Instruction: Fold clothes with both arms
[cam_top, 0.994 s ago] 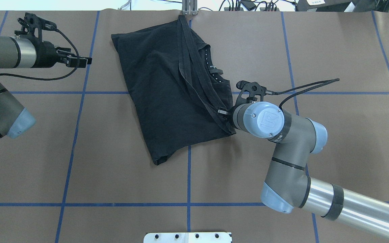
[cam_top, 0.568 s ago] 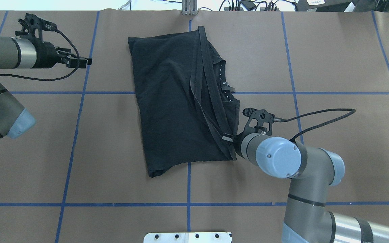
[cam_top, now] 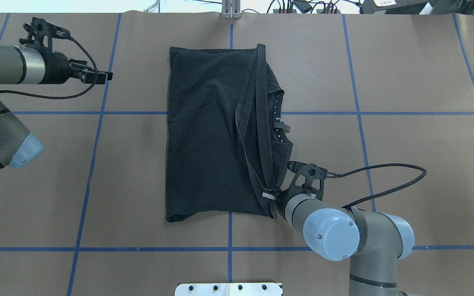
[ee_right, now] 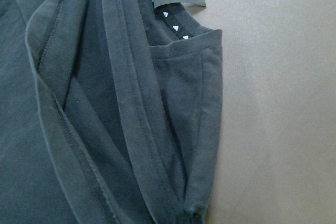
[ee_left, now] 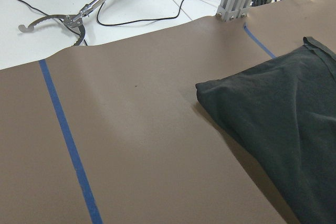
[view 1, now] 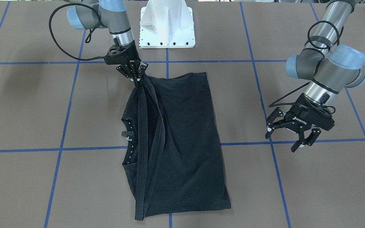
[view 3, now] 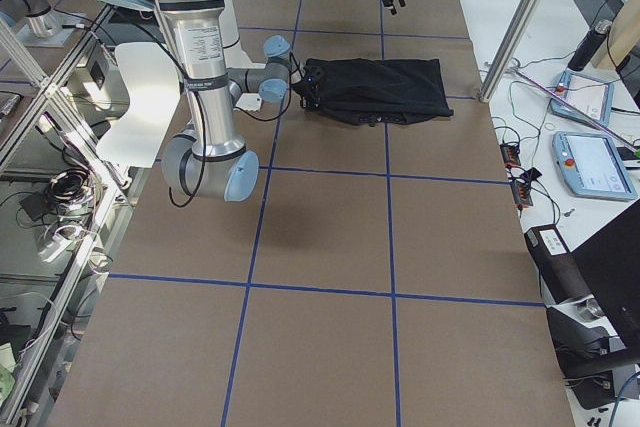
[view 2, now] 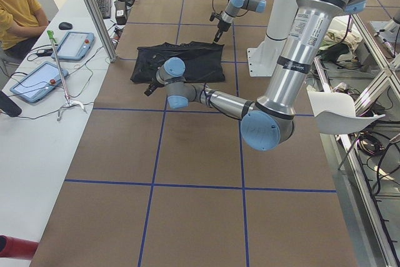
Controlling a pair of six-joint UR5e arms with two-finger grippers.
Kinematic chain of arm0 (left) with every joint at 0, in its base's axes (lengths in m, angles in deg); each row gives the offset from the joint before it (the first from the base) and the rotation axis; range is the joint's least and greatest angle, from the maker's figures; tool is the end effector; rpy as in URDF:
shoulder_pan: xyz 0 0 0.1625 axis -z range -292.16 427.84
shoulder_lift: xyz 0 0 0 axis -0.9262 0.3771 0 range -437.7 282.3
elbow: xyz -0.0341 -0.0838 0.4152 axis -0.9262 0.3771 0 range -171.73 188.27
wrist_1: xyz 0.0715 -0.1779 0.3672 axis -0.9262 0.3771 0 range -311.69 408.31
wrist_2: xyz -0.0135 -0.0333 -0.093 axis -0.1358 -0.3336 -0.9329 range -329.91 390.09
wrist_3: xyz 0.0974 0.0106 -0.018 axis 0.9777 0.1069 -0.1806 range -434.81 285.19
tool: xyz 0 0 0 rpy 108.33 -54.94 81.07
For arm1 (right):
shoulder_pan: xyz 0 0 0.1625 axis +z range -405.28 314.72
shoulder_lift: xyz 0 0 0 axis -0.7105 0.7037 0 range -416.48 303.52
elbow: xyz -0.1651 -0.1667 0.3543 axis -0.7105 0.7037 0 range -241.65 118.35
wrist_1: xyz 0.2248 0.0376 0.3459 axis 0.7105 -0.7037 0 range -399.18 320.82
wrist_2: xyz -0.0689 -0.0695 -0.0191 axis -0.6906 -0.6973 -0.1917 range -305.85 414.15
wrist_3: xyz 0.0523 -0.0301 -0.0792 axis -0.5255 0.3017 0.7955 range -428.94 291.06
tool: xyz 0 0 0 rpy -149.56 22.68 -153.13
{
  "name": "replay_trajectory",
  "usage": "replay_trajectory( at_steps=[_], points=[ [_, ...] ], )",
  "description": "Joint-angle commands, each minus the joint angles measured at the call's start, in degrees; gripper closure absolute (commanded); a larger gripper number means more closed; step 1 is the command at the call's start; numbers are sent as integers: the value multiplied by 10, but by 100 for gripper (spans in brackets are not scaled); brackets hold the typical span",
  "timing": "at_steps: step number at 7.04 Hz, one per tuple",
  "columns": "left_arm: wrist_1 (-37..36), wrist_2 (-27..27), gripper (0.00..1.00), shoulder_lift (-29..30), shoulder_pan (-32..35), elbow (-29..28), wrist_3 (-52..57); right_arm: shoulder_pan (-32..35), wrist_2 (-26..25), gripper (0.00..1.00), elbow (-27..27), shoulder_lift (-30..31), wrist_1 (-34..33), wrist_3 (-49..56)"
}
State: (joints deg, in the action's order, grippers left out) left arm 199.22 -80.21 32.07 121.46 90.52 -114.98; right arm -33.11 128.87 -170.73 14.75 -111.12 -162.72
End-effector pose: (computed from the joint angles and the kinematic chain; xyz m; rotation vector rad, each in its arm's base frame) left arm 0.3036 -0.5787 0.4128 0.7982 1.0180 0.1686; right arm -0.5352 -0.2785 0.2954 0.3172 -0.9552 0.3848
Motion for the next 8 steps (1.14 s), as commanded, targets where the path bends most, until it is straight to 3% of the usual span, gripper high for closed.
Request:
replay_trajectory(
  at_steps=[1,3,5,7,8],
  points=[
    [-4,-2,0,0,0,-2,-4,0,0,1,-40,-3,-44,7],
    [-4,-2,0,0,0,-6,-8,43,34,0,-65,-14,-73,73],
    [-5,-2,0,-2,-1,-9,-8,63,39,0,-47,-47,-92,126],
    [-4,-3,0,-13,-1,-7,-9,71,42,0,44,-138,-122,170],
    [-4,-3,0,-13,-1,-9,-8,70,45,9,84,-157,-121,189]
  ],
)
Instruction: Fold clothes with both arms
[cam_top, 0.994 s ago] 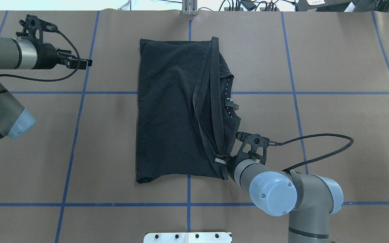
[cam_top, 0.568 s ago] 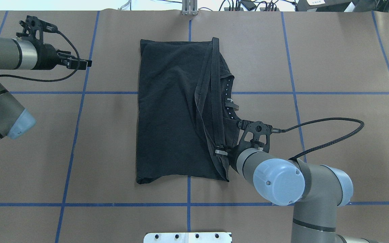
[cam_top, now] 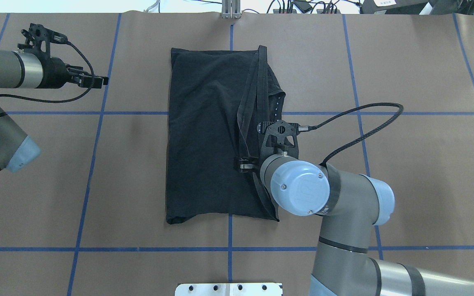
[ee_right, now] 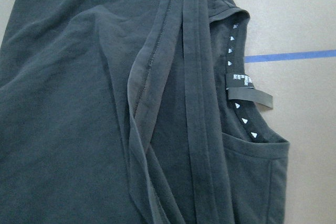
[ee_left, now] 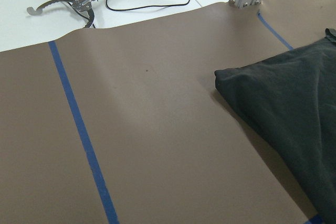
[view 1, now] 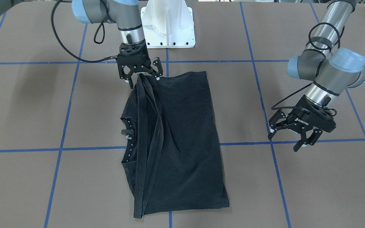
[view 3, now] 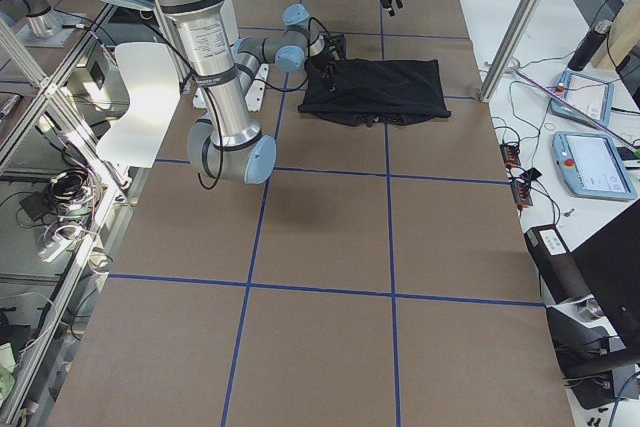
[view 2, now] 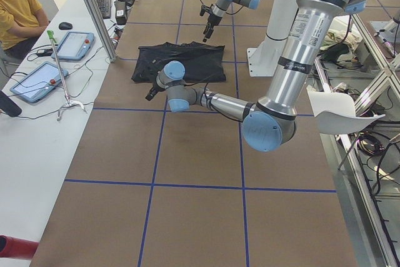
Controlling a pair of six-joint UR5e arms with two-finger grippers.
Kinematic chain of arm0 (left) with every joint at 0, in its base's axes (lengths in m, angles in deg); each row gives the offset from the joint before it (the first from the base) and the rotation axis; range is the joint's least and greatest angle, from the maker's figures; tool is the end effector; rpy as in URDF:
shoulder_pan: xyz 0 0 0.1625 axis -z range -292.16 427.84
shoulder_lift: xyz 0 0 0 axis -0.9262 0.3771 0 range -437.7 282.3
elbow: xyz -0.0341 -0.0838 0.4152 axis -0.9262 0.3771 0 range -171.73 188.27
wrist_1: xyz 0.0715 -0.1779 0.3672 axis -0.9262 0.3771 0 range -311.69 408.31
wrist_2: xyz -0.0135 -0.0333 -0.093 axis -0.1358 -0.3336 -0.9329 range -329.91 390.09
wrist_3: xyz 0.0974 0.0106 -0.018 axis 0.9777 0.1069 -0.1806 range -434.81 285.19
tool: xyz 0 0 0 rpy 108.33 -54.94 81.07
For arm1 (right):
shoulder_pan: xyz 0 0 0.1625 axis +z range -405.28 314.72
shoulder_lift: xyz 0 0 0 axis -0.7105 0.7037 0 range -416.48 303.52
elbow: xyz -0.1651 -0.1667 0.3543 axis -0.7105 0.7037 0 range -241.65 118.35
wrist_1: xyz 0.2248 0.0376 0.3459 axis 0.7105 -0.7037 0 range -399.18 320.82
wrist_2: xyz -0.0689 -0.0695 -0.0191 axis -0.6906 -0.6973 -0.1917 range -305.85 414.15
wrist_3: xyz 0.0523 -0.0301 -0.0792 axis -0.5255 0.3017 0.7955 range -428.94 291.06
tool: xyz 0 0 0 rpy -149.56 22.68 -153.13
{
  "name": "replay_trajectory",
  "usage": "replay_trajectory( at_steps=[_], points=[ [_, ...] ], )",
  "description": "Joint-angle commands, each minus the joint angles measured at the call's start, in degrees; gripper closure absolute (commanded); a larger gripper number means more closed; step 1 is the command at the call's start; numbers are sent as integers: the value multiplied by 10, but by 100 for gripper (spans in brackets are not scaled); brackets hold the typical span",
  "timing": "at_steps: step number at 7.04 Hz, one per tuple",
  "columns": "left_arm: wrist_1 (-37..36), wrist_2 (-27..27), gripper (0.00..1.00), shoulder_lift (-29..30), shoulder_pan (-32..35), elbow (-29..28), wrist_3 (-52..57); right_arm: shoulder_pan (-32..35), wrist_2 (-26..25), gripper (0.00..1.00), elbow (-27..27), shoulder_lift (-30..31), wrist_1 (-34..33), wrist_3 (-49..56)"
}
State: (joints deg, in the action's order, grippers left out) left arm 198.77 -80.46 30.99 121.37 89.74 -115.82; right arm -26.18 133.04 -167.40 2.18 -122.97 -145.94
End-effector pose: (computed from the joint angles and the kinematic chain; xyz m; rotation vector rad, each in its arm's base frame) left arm 0.3033 -0.5759 0.4327 0.7542 1.0046 0.1523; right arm -0.5417 -0.3488 0.2166 0.4295 -0.8426 0.1887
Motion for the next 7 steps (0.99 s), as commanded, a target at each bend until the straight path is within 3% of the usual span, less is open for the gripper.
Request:
replay_trajectory(
  at_steps=[1,3,5,6,7],
  points=[
    [0,0,0,-2,0,-2,1,1,13,31,69,-37,-2,31],
    [0,-9,0,-2,0,-2,1,1,24,68,72,-36,-2,33],
    [0,-9,0,-3,0,-3,1,1,24,75,72,-37,-2,32],
    [0,-9,0,-3,0,-3,1,2,24,83,71,-39,-2,32],
    [0,-9,0,-3,0,-3,1,2,27,100,69,-39,-1,33]
  ],
)
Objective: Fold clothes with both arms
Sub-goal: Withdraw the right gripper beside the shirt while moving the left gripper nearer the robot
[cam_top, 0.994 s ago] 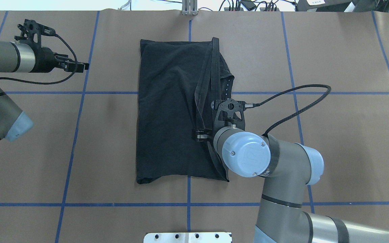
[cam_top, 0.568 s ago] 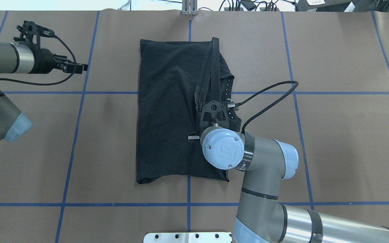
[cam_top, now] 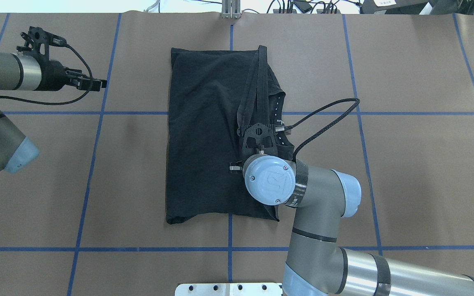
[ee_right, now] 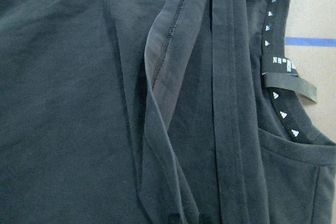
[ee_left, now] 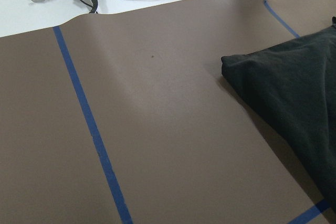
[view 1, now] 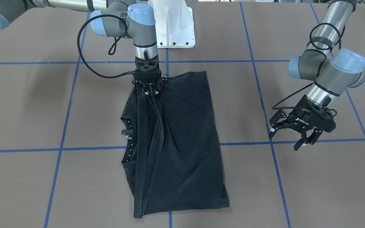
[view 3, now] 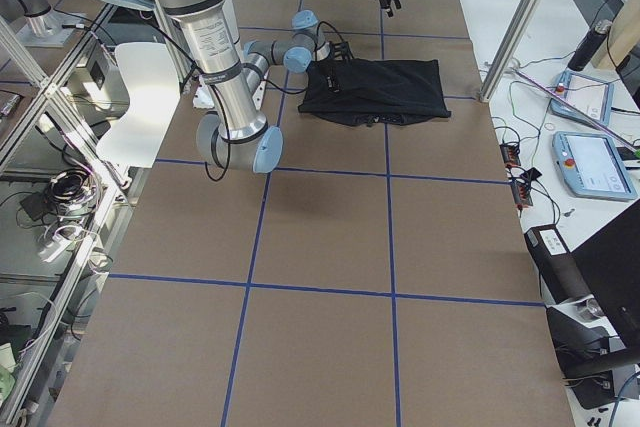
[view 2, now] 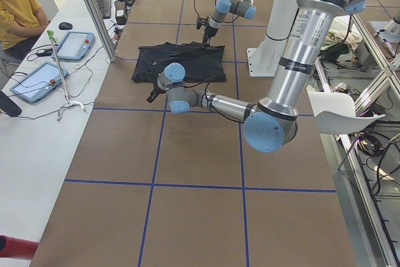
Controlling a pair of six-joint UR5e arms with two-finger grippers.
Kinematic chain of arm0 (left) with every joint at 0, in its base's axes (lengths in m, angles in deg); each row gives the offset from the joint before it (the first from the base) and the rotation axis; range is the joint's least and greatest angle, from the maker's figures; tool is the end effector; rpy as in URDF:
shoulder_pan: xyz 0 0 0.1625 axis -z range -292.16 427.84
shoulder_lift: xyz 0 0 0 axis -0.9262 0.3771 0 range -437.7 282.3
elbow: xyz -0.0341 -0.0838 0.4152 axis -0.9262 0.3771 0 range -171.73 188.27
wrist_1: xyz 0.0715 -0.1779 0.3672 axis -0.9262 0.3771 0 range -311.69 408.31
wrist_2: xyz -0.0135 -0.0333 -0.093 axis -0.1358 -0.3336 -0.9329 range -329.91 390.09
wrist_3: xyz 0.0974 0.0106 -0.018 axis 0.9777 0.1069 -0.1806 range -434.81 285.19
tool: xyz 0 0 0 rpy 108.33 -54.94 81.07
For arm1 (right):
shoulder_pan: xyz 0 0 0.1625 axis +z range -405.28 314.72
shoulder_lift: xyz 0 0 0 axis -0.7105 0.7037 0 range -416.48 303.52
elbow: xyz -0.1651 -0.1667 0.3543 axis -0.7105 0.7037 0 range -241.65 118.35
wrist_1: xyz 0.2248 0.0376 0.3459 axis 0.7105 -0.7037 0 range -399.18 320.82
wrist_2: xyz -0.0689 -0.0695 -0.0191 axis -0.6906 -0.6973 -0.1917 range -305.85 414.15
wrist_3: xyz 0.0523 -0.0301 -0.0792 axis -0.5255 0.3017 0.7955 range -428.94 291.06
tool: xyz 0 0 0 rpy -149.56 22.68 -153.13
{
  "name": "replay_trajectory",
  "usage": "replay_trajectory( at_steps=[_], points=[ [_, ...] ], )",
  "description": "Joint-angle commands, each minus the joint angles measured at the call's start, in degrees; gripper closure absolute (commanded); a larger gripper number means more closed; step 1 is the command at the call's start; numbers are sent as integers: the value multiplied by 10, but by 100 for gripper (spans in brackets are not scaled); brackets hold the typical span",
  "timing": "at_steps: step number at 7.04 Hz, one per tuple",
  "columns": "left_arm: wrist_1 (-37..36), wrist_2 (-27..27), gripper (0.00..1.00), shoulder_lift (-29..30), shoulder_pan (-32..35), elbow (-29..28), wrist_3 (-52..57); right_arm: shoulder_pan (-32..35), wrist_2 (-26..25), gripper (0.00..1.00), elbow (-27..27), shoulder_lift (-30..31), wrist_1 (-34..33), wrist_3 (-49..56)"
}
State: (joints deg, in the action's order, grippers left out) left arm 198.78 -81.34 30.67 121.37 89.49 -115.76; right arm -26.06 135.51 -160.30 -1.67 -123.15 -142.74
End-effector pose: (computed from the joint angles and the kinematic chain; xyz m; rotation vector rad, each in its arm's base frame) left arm 0.3036 -0.5738 0.4383 0.7374 1.0084 0.1607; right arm -0.5814 -0.3595 0.2253 0.3988 -0.7850 0.1150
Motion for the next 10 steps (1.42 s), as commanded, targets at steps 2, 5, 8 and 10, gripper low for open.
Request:
replay_trajectory(
  at_steps=[2,5,8,10],
  points=[
    [1,-1,0,-3,0,1,0,13,32,100,-25,13,1,2],
    [1,-1,0,-3,0,2,0,10,30,100,-108,126,2,-7],
    [1,-1,0,-3,0,2,0,-6,22,77,-101,147,2,-11],
    [0,-21,0,-3,0,5,0,14,16,0,-107,133,3,-16]
  ],
)
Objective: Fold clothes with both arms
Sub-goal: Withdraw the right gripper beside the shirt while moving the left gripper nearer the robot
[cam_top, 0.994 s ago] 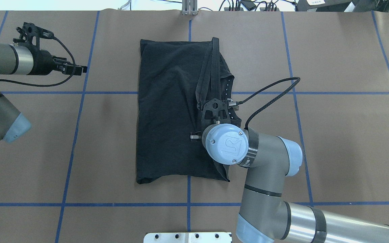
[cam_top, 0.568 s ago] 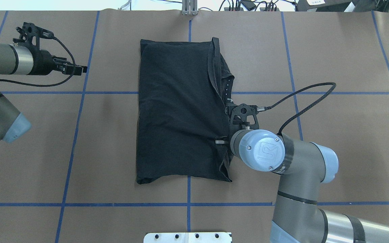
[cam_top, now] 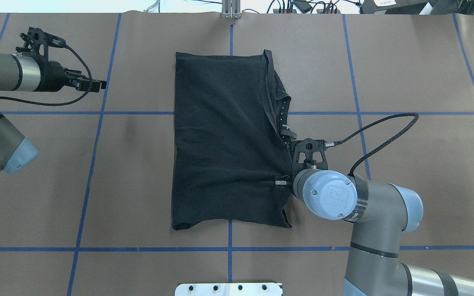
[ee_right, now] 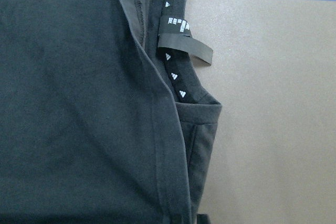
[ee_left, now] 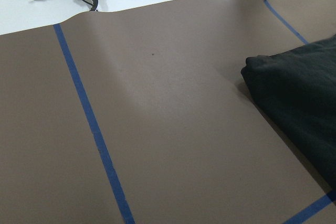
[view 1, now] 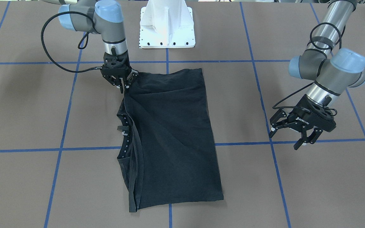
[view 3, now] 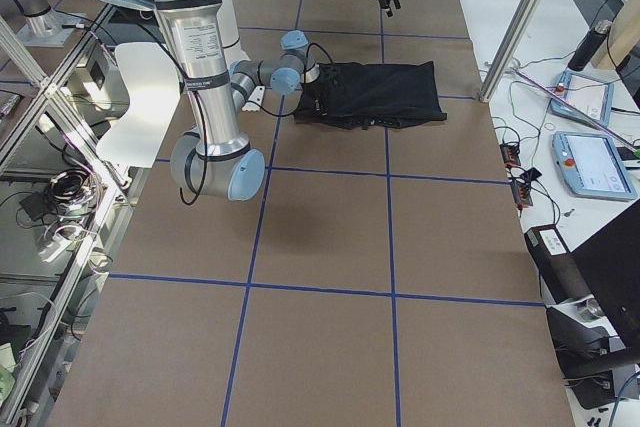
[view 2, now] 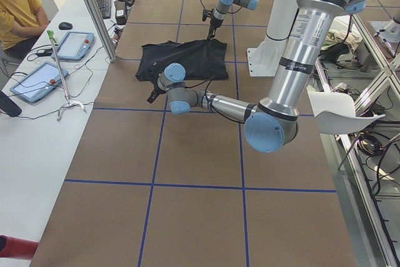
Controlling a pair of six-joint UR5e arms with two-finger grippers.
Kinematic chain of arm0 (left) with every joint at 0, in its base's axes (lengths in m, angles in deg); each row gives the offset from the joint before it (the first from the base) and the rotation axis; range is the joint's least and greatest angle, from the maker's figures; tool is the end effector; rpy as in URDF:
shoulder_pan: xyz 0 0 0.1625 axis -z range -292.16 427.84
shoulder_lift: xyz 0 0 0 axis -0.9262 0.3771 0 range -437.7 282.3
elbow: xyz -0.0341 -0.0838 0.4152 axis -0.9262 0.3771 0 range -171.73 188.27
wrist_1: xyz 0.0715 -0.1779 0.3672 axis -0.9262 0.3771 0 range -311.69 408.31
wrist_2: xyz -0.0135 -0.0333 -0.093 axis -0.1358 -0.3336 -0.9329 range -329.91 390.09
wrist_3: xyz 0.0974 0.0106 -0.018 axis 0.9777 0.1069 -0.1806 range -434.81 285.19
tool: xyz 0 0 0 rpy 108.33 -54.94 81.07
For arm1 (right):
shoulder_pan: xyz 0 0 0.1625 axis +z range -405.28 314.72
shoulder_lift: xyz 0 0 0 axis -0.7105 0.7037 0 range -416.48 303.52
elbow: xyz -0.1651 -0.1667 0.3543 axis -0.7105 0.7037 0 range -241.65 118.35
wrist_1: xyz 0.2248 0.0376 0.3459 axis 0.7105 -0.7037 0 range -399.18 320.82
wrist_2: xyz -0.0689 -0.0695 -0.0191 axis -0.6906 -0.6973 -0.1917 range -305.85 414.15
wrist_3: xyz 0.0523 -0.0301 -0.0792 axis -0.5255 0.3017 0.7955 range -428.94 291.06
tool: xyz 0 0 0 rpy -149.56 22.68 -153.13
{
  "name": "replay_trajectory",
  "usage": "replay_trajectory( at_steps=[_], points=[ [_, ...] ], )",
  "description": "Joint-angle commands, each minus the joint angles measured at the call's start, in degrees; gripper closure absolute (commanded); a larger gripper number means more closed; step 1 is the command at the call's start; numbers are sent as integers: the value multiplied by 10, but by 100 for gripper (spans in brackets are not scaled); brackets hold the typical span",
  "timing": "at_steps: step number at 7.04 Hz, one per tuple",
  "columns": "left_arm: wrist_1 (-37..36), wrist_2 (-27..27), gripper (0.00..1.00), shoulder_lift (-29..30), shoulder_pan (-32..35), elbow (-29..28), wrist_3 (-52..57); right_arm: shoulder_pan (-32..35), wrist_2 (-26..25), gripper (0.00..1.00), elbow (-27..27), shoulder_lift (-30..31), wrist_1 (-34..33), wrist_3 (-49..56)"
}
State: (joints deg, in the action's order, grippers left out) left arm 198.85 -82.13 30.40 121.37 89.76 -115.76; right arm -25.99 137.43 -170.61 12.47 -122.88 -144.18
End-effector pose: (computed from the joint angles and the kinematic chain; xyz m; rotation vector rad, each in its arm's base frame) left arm 0.3031 -0.5711 0.4386 0.7300 1.0177 0.1694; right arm -0.5123 -0.3327 0.3031 0.3424 -0.7400 0.1221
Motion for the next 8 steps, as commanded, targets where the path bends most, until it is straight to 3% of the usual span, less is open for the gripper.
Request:
replay_trajectory(
  at_steps=[1,2,3,5,6,8],
  points=[
    [-1,-21,0,1,0,10,-3,50,19,0,-12,-21,-1,4],
    [-7,-21,0,1,0,28,-48,91,78,0,-26,-19,-1,11],
    [-8,-22,0,-2,-21,60,-94,100,98,0,-43,-10,-1,12],
    [-8,1,0,-67,-114,163,-221,99,96,0,-94,38,1,5],
    [-8,66,0,-108,-180,216,-282,89,94,0,-102,72,50,0],
    [-8,201,0,-141,-326,259,-419,81,88,0,-101,163,182,-1]
  ],
)
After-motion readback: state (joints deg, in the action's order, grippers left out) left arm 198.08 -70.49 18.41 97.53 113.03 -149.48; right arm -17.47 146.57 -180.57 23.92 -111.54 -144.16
